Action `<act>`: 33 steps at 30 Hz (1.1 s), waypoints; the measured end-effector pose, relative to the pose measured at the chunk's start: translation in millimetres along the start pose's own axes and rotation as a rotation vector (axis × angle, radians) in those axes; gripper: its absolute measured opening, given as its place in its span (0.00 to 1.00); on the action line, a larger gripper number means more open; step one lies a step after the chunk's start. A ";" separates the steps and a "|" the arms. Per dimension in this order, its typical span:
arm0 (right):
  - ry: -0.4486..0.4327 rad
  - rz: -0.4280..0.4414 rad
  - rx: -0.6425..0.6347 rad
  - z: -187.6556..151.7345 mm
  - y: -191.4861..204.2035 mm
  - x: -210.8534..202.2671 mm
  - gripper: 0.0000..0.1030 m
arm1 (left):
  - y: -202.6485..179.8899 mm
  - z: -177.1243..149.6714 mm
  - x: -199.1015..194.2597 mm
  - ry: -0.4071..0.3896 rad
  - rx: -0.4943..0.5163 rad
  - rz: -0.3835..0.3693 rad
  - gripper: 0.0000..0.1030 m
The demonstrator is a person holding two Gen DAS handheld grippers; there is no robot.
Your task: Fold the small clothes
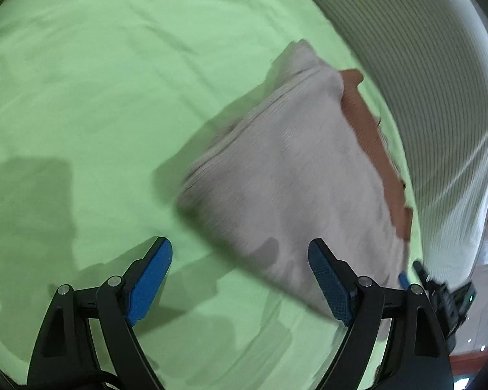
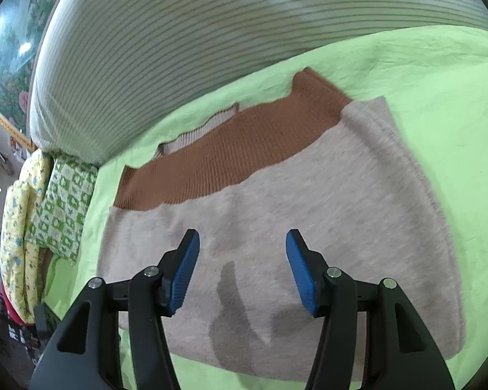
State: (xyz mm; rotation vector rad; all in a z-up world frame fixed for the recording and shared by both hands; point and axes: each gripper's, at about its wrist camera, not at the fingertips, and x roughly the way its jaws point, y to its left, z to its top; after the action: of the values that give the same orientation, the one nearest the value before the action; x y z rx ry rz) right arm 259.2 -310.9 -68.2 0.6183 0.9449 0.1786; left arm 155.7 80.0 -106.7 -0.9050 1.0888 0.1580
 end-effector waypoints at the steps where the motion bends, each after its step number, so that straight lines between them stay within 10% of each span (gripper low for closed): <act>1: 0.001 -0.002 -0.010 -0.4 1.6 1.4 0.55 | -5.1 6.1 3.5 -0.010 -0.003 -0.010 0.83; 7: 0.023 0.007 -0.090 4.1 14.0 13.3 0.53 | -27.7 25.5 25.4 -0.045 -0.064 -0.008 0.82; 13: 0.073 0.000 -0.204 3.2 32.5 38.6 0.30 | -35.6 25.4 29.9 -0.067 -0.045 0.021 0.80; 25: 0.106 -0.058 -0.201 6.1 30.8 62.0 0.16 | -35.6 28.4 23.7 -0.078 0.022 0.012 0.36; 29: 0.091 0.051 -0.231 9.1 58.9 57.8 0.16 | -32.8 26.9 23.3 -0.078 0.019 0.010 0.37; 33: 0.168 0.037 -0.308 7.3 83.9 94.2 0.16 | -29.0 24.7 24.5 -0.061 -0.009 0.011 0.60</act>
State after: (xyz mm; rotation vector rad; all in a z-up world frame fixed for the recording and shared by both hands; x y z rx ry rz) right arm 330.2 -207.6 -83.6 0.3398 1.0431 0.4055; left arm 200.1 71.1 -106.7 -0.8970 1.0371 0.1990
